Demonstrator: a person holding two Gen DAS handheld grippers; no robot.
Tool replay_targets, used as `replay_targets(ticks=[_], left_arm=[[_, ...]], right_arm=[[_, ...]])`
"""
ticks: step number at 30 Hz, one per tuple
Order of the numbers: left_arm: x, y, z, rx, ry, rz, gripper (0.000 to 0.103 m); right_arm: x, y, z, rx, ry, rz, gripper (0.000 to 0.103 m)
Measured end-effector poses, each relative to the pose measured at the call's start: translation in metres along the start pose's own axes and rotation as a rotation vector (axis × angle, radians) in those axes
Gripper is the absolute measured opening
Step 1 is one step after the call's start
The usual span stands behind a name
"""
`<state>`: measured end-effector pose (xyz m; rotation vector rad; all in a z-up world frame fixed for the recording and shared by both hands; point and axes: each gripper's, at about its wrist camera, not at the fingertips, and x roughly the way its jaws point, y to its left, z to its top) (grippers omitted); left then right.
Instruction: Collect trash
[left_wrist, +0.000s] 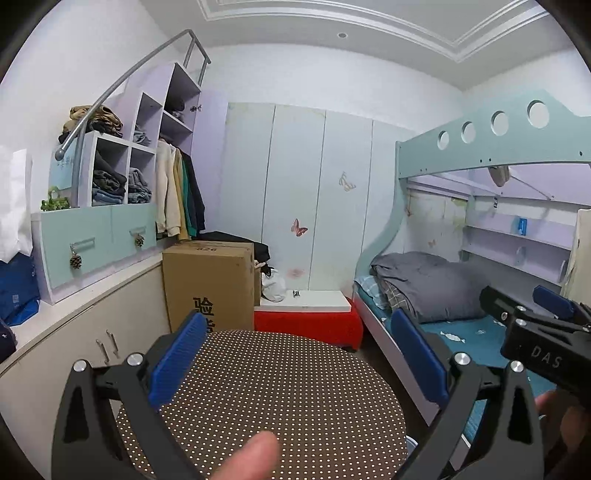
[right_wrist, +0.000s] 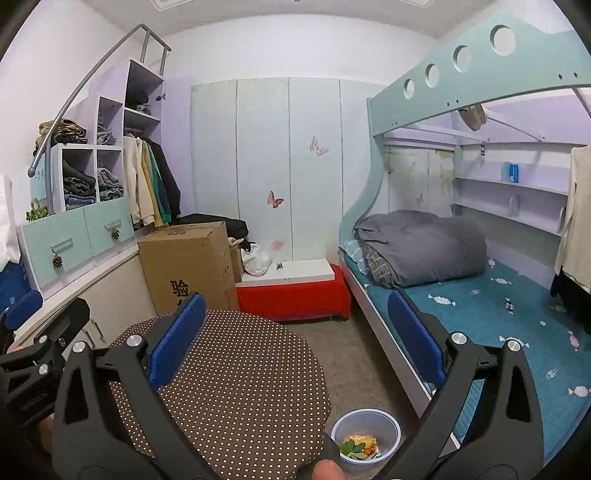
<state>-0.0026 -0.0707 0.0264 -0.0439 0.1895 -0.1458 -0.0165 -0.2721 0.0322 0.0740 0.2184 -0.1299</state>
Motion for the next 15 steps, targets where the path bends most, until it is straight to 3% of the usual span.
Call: replay_targets(ticks=[15], left_arm=[[-0.015, 0.003, 0.001, -0.006, -0.022, 0.013, 0.098]], right_arm=[[-0.012, 0.011, 0.003, -0.014, -0.025, 0.007, 0.097]])
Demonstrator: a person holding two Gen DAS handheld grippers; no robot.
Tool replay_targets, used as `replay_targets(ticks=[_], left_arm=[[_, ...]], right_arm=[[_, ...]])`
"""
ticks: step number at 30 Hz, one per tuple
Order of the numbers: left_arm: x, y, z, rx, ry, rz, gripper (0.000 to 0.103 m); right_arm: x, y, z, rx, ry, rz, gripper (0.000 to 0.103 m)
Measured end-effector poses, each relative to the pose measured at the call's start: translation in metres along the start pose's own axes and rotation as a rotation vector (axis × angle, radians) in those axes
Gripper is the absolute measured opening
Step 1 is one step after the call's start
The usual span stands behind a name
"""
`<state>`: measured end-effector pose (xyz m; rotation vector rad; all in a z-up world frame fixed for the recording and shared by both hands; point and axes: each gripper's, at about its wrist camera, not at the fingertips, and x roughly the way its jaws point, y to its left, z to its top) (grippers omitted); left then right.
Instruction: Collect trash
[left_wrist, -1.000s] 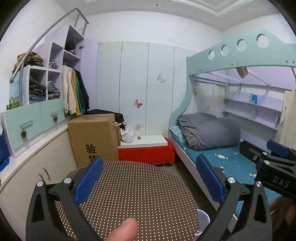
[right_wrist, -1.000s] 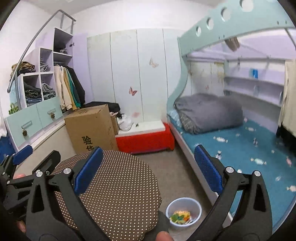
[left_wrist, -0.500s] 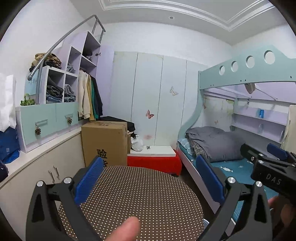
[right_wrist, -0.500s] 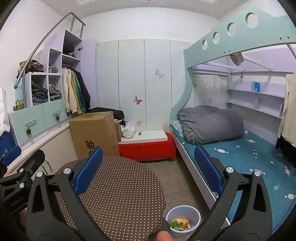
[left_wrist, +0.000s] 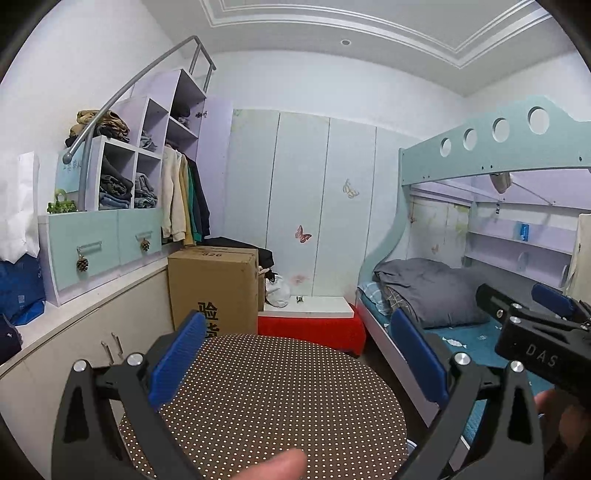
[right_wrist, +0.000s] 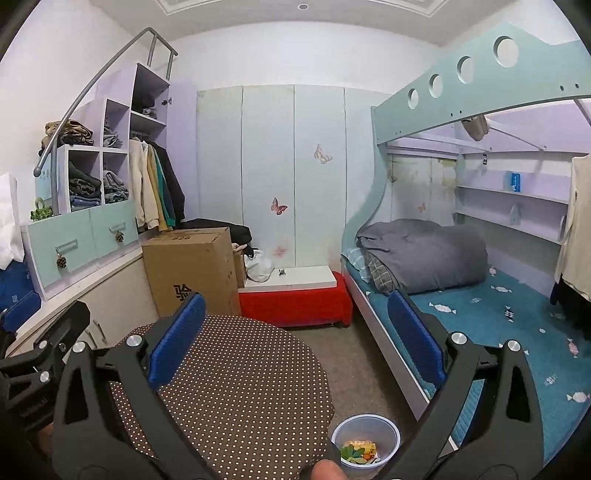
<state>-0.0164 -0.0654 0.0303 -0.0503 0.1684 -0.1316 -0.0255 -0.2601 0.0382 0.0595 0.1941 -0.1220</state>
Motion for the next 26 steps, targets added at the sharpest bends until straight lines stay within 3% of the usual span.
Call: replay_targets(ticks=[12, 26], left_arm=[[0.001, 0.002, 0.002, -0.006, 0.01, -0.01, 0.098], [0.005, 0.012, 0.001, -0.019, 0.018, 0.034, 0.098]], right_arm=[[0.0, 0.004, 0.0, 0.008, -0.003, 0.008, 0.097], [0.002, 0.006, -0.003, 0.008, 0.009, 0.018, 0.097]])
